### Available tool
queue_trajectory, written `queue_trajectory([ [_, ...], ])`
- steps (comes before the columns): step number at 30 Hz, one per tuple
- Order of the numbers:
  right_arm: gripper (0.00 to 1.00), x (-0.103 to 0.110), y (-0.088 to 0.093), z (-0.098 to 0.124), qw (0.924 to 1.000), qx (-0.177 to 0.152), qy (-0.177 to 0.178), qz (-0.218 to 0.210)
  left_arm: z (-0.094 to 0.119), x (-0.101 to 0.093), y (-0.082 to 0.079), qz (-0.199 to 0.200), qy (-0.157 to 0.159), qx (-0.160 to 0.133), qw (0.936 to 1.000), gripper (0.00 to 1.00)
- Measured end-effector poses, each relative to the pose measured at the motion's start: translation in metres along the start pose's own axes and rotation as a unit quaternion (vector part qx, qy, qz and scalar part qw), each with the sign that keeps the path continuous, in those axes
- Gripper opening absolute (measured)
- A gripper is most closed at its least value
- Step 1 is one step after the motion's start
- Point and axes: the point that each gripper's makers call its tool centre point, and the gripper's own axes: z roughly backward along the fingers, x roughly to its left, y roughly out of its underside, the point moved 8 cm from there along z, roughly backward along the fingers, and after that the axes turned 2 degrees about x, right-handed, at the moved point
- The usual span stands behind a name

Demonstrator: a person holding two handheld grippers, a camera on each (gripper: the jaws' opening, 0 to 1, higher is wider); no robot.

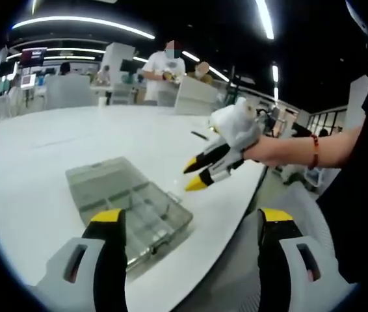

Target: Insert the divider into the dual guide fixture by aligning both edges with the guide slots and pushing it downward to the bottom, including one-sided entry, uneven engagement, binding, and posture correction.

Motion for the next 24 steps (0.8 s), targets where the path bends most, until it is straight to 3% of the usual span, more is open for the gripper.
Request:
queue_trajectory([
  [16, 0.27, 0.021, -0.023, 0.011, 0.9974, -0.069, -0.016, 0.011, -0.001, 0.005, -0.001, 0.03, -0.008, -0.018, 0.9993, 0.78],
  [24, 0.27, 0.03, -0.03, 0.015, 0.9957, -0.088, -0.025, 0.018, -0.002, 0.008, -0.003, 0.055, -0.009, -0.034, 0.9979, 0.77],
])
